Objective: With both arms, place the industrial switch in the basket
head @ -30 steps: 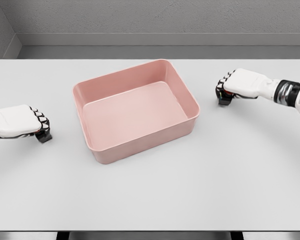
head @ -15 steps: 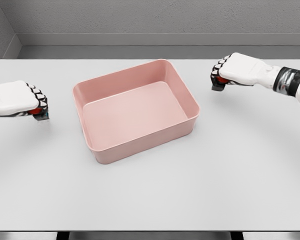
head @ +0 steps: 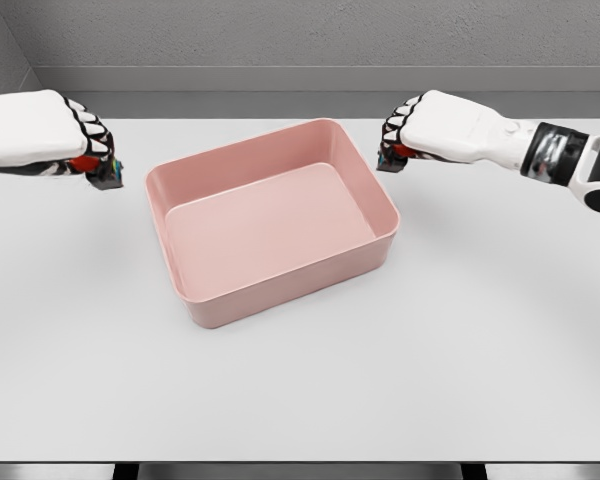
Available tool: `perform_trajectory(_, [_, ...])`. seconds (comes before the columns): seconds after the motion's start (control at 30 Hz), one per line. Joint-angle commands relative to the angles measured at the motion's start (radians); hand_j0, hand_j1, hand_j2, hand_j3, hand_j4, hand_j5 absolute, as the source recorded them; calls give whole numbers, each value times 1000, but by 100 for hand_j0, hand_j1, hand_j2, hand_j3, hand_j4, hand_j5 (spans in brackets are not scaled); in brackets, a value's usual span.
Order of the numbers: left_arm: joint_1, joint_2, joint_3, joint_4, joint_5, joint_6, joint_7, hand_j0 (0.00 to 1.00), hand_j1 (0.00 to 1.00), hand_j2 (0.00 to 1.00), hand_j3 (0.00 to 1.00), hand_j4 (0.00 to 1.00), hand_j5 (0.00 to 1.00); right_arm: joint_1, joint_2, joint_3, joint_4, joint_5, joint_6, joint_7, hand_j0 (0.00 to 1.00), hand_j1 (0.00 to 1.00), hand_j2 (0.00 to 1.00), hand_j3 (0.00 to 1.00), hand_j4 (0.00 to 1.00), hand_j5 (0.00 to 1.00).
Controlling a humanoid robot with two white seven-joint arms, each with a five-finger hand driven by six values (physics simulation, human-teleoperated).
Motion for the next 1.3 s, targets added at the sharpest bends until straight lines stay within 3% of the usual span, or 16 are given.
perform_trajectory(0.0, [-2,-37,1,-2,33,-5,-28,42,42,42,42,42,42,0,10,-2,-32,-14,0,-1,34,34,34,34,34,34])
perform_trajectory(0.27, [-51,-117,1,-38,76,-5,-93,42,42,42,42,42,42,-5,18,0,-89,-15,0,-1,34,34,34,34,34,34])
perform_trajectory(0.73, [-6,-213,-10,-15,41,-5,-114,43,43,43,43,43,43,3,126,38,-91,-15,0,23,36,36,36,36,36,36])
perform_trajectory(0.77, [1,-224,-10,-9,26,-5,-114,43,43,43,43,43,43,3,126,38,-91,-14,0,23,42,42,42,42,42,42])
perform_trajectory(0.83, [9,-235,-10,-6,19,-5,-114,43,43,43,43,43,43,3,125,41,-89,-15,0,22,100,100,100,100,100,100])
perform_trajectory(1.07, [43,-295,-28,43,-17,-5,-114,43,43,43,43,43,43,5,108,27,-89,-15,0,22,100,100,100,100,100,100])
perform_trajectory(1.27, [69,-325,-54,71,-17,2,-114,49,49,49,49,49,49,35,-8,-55,-19,-21,0,22,100,100,100,100,100,100])
